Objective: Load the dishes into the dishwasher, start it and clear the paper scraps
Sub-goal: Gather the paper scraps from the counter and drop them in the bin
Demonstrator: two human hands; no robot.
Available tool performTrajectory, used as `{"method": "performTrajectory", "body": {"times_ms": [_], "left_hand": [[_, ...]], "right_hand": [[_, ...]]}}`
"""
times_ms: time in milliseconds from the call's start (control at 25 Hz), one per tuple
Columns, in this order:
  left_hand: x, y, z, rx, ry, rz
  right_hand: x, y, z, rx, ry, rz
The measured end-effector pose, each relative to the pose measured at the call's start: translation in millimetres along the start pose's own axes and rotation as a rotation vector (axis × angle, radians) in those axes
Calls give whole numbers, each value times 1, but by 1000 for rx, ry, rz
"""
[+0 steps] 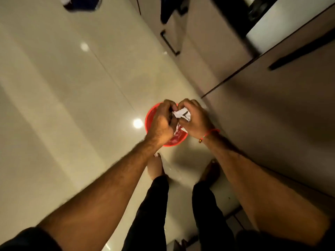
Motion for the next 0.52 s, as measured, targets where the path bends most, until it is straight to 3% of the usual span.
{"method": "performTrajectory", "body": {"times_ms": [120,280,400,520], "left_hand": [[40,14,-110,-112,-28,9],[75,32,-197,-260,-35,25],[85,37,-231,-421,-47,18],[84,33,-247,-466,-15,30]], "right_hand": [[81,28,77,52,-25,-25],[158,55,150,82,-57,-128],[186,66,176,109,-68,-194],[190,68,187,164,-55,-203]]}}
Point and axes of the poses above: each hand's wrist, its own y-axis towards the middle knuckle, its own x-axis out of the palm, z = x × y, the point moved 5 cm from there along y, towards the middle knuckle, and after that the axes turned 3 degrees about -y, right-handed, at the moved point
